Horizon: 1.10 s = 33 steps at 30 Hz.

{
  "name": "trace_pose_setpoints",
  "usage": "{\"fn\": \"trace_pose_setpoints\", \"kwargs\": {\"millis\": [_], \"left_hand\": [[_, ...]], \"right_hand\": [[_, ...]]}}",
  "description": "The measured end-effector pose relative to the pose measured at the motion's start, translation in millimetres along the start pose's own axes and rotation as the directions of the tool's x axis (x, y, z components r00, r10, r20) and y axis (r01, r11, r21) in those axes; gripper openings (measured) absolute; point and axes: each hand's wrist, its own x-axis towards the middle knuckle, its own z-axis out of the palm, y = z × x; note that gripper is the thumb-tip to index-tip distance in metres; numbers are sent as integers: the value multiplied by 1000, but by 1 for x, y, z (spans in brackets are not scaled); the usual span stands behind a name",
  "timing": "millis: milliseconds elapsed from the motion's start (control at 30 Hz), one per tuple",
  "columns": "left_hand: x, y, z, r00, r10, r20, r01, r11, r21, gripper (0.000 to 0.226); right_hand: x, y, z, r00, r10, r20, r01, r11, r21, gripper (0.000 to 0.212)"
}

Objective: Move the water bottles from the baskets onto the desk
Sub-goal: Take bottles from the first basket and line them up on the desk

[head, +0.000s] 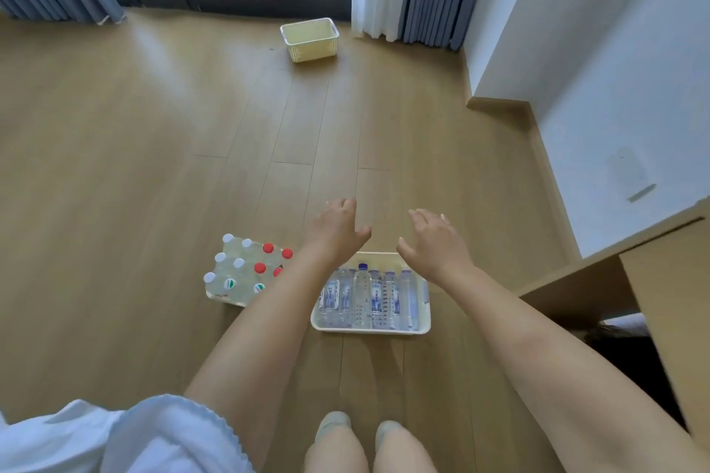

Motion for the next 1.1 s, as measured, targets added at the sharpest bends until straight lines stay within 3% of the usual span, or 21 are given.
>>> {"fn": "trace_pose_setpoints", "kwargs": {"millis": [267, 500, 667, 833, 967, 1100], "left_hand": [[71, -105, 196, 999, -17, 33, 13, 995, 99, 48], [125, -170, 345, 990, -99, 101, 96, 995, 31, 47], [152, -200, 408, 992, -110, 64, 108, 993, 39, 50], [160, -210, 426, 991, -126, 50, 122, 990, 74, 49], [164, -209, 437, 970, -234, 71, 227, 969, 96, 46], [174, -203, 451, 896, -429, 115, 425, 903, 58, 53]], "right_hand": [[92, 52, 202, 999, -46, -8, 46, 998, -38, 59], [138, 87, 360, 997, -60, 40, 60, 998, -10, 50], [164, 109, 426, 994, -86, 61, 89, 995, -47, 57], [173, 116, 445, 996, -68, 49, 71, 996, -56, 55], [175, 109, 460, 983, 82, 166, -107, 983, 148, 54], [189, 101, 477, 911, 234, 340, -377, 807, 455, 75]]}}
